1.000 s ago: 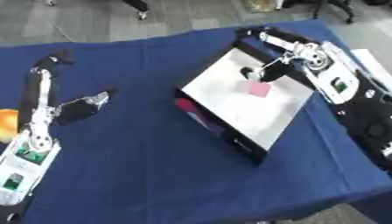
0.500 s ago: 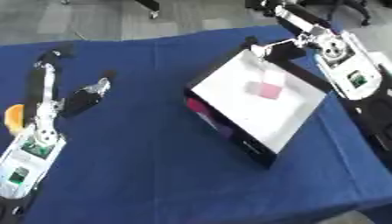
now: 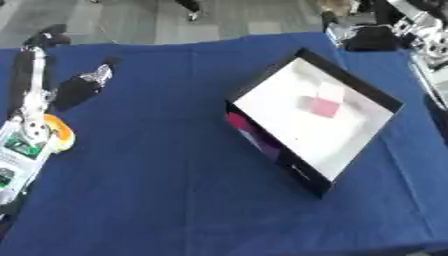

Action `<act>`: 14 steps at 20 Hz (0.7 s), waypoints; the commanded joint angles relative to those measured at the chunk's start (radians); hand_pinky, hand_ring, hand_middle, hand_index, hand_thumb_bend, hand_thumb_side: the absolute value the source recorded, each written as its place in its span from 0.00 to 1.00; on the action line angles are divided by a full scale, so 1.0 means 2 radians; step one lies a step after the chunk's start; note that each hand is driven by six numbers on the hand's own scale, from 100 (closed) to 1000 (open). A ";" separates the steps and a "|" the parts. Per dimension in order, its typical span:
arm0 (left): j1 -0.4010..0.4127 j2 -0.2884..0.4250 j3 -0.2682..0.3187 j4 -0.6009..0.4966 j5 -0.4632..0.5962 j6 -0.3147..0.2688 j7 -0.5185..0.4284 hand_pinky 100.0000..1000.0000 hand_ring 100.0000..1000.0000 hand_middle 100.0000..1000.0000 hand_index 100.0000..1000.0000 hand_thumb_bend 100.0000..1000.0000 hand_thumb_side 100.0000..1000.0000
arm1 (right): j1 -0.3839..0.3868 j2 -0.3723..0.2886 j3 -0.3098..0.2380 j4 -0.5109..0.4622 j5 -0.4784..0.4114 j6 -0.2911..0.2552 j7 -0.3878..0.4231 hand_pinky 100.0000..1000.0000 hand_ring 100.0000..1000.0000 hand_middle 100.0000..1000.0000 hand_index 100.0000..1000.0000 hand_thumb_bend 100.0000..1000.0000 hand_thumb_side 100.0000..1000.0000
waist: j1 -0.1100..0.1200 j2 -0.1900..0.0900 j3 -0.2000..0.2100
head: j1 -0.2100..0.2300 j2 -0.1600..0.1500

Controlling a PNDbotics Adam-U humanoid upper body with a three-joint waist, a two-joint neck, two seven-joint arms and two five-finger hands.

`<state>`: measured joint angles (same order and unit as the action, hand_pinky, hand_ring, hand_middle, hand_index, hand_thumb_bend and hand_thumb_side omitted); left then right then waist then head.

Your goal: Pick up the objects with one hand, pass them to the other hand, and then place them into the box on the other side of the table.

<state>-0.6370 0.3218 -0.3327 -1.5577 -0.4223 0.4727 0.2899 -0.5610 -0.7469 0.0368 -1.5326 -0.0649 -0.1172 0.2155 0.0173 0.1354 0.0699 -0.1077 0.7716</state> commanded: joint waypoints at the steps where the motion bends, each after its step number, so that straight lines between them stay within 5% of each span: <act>1: -0.020 0.042 0.015 -0.017 0.012 0.022 -0.024 0.82 0.88 0.69 0.87 0.55 0.38 | -0.002 -0.027 -0.017 -0.012 -0.027 0.008 0.000 1.00 1.00 0.97 1.00 0.00 0.06 | 0.006 -0.015 0.001 | 0.008 -0.001; 9: -0.025 0.059 0.028 -0.035 0.012 0.042 -0.064 0.82 0.88 0.69 0.87 0.55 0.38 | 0.002 -0.042 -0.024 -0.014 -0.101 0.019 0.014 1.00 1.00 0.97 1.00 0.00 0.06 | 0.006 -0.015 0.001 | 0.010 -0.001; 14: -0.050 0.102 0.001 0.007 0.037 0.062 -0.092 0.84 0.88 0.72 0.88 0.60 0.44 | 0.028 -0.062 -0.045 -0.011 -0.144 0.018 0.008 1.00 1.00 1.00 1.00 0.00 0.12 | 0.010 -0.012 0.008 | 0.039 -0.001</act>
<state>-0.7138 0.4734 -0.3249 -1.5545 -0.3615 0.5872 0.1212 -0.4938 -0.8204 -0.0304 -1.5409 -0.3282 -0.0795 0.2364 0.0296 0.1354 0.0858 -0.0439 0.7716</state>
